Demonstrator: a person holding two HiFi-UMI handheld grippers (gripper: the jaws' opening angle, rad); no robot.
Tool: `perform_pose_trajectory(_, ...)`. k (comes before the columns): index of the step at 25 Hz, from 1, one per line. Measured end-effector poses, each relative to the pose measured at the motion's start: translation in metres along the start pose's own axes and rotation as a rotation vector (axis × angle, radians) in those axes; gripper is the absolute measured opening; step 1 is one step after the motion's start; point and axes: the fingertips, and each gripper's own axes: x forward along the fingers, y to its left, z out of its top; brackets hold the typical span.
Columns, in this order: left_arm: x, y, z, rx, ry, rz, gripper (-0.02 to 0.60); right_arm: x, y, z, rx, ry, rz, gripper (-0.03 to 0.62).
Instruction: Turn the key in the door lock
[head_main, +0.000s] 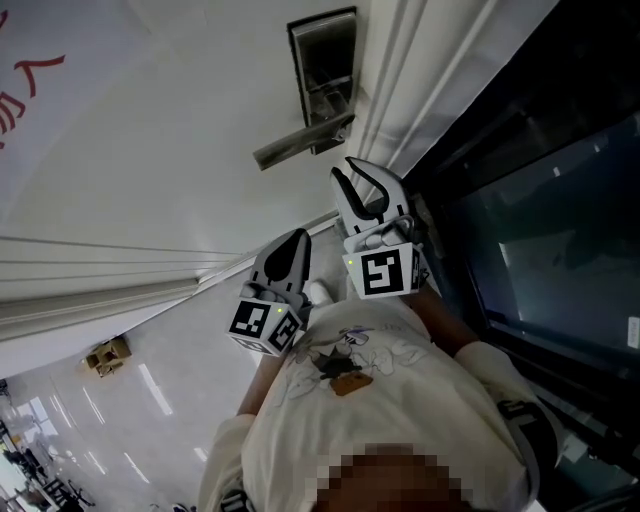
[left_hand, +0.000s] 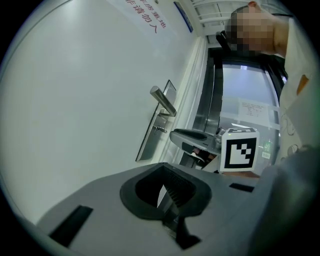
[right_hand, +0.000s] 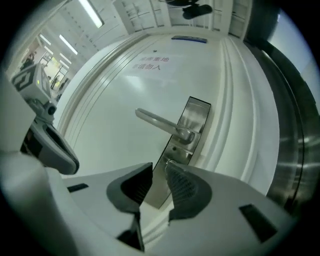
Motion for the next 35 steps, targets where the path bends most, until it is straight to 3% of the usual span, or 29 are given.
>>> perform_pose_trajectory(6,0.0,0.003,0.003,0.004,-0.01,0.019,0.005,0.017,-0.018,0.003,-0.245,0.032,-0.089,0.1)
perform_pose_trajectory(14,-0.007,0.006,0.003,0.002,-0.016,0.04,0.005,0.036,-0.02,0.0,-0.404,0.1,-0.094,0.1)
perform_pose_trajectory(24,-0.011,0.007,0.005,0.003,-0.03,0.05,0.005,0.048,-0.021,-0.006,-0.458,0.153,-0.104,0.069)
perform_pose_trajectory(28,-0.013,0.008,0.004,0.002,-0.03,0.055,0.006,0.051,-0.019,-0.007,-0.451,0.157,-0.1,0.028)
perform_pose_trajectory(35,-0.015,0.008,0.002,-0.002,-0.025,0.057,0.005,0.051,-0.02,-0.008,-0.398,0.156,-0.104,0.023)
